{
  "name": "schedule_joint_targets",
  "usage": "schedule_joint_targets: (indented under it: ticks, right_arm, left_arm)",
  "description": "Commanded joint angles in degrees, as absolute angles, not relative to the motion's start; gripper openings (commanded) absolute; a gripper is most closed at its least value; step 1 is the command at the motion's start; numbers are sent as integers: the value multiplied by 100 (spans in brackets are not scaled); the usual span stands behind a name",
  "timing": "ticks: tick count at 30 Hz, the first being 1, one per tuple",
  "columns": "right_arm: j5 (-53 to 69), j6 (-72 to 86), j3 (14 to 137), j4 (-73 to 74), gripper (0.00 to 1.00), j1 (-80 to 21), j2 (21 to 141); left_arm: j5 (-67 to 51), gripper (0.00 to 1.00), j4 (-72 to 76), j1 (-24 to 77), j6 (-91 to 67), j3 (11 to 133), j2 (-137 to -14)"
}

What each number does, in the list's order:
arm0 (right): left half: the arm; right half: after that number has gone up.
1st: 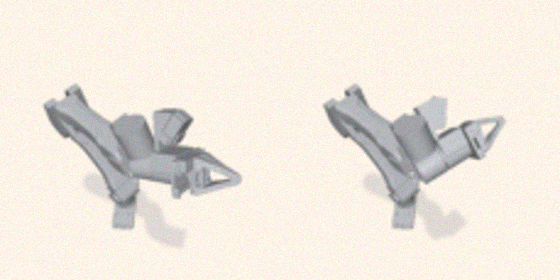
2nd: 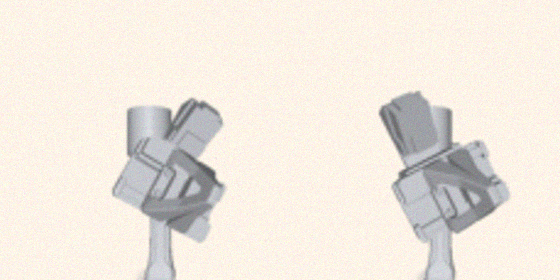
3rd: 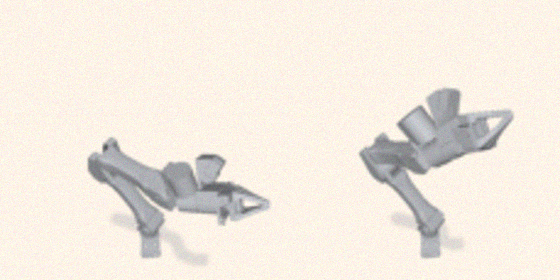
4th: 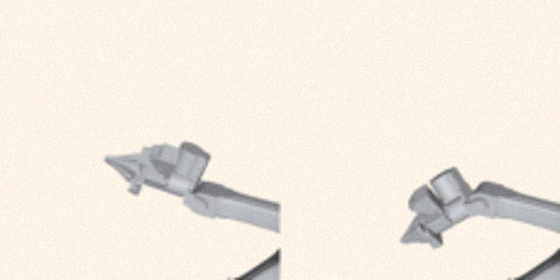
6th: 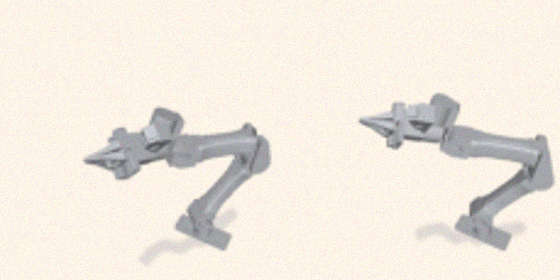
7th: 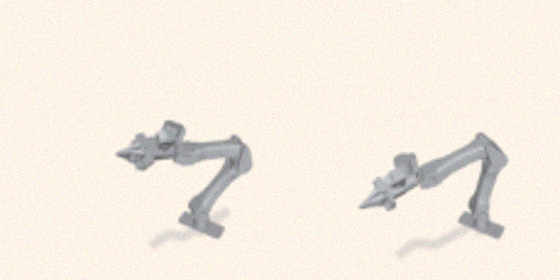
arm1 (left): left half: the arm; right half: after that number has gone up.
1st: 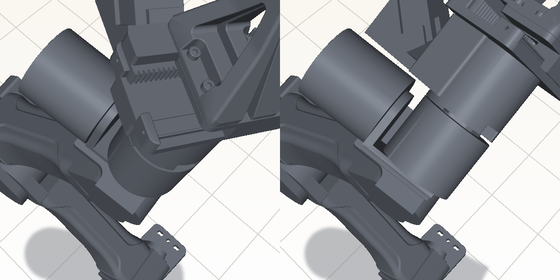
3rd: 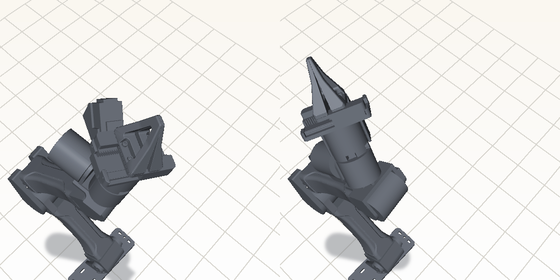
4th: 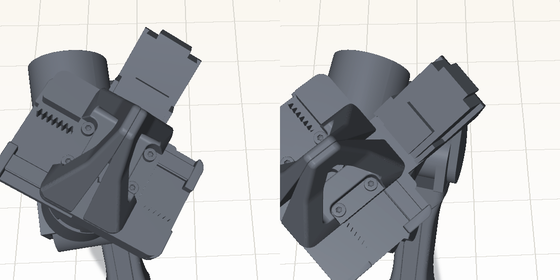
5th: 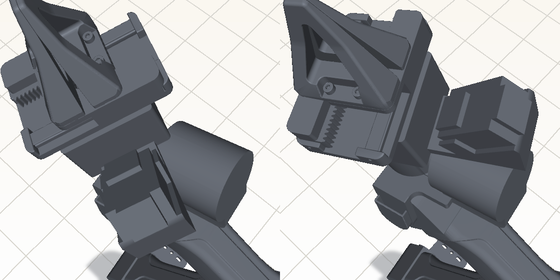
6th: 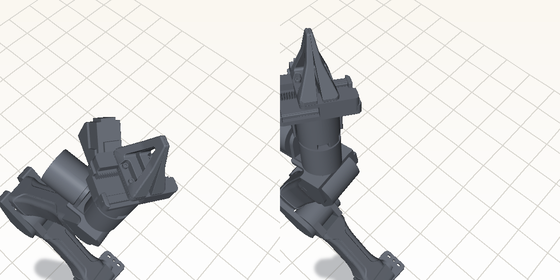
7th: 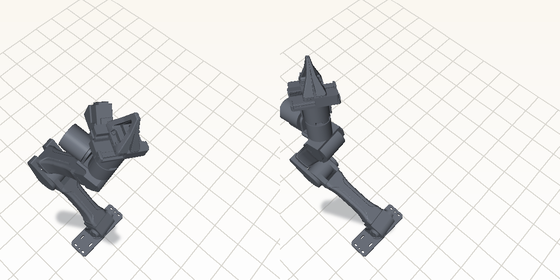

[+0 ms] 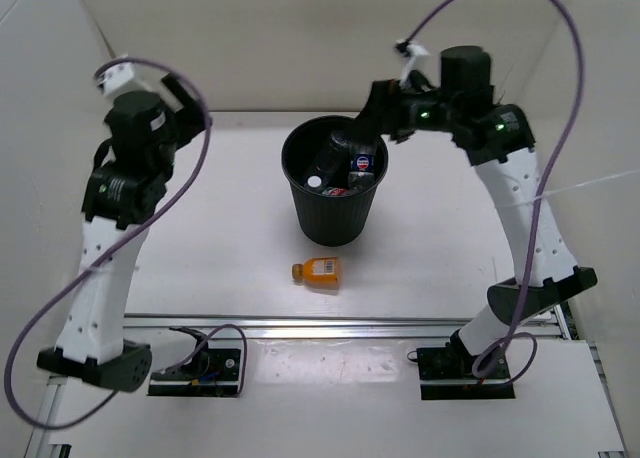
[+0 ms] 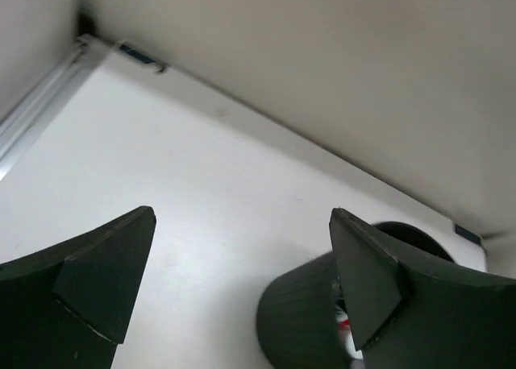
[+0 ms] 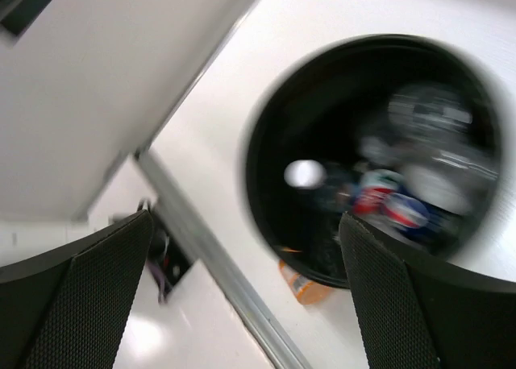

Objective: Put the plastic bottles in the bin

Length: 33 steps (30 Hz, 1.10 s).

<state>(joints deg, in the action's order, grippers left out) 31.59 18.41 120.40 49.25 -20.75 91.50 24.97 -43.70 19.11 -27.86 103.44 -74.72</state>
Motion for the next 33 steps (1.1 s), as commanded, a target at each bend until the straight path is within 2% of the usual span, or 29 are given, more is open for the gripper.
schedule_joint_targets:
  ticks: [1, 4, 8, 14, 18, 20, 25, 33]
  right_arm:
    - [3403, 794, 12278, 5086, 100, -3222, 9140]
    - [2674, 432, 11841, 5343, 100, -4872, 9456]
    - [1794, 18, 10999, 5432, 100, -5781, 9510]
    - [978, -35, 9521, 5064, 100, -6362, 9571]
    - [-376, -88, 8773, 4992, 100, -6557, 9571]
    - [-667, -88, 8719, 4939, 100, -6557, 9571]
    - [-475, -18, 8780, 4782, 100, -6557, 9896]
    - [-1353, 509, 8780, 4729, 100, -6557, 10256]
  left_arm:
    - [2708, 100, -5306, 1251, -3399, 9450, -7182]
    - [2637, 100, -5774, 767, -3830, 8528, -6770]
    - [2094, 100, -5695, 502, -4279, 7288, -6120]
    - [1784, 100, -5643, 343, -4597, 6232, -5591]
    - [1784, 100, -5695, 290, -4667, 6082, -5537]
    - [1784, 100, -5748, 290, -4667, 6082, -5484]
    - [2030, 100, -5748, 290, -4667, 5959, -5300]
    - [1854, 100, -5854, 290, -4614, 5722, -5072]
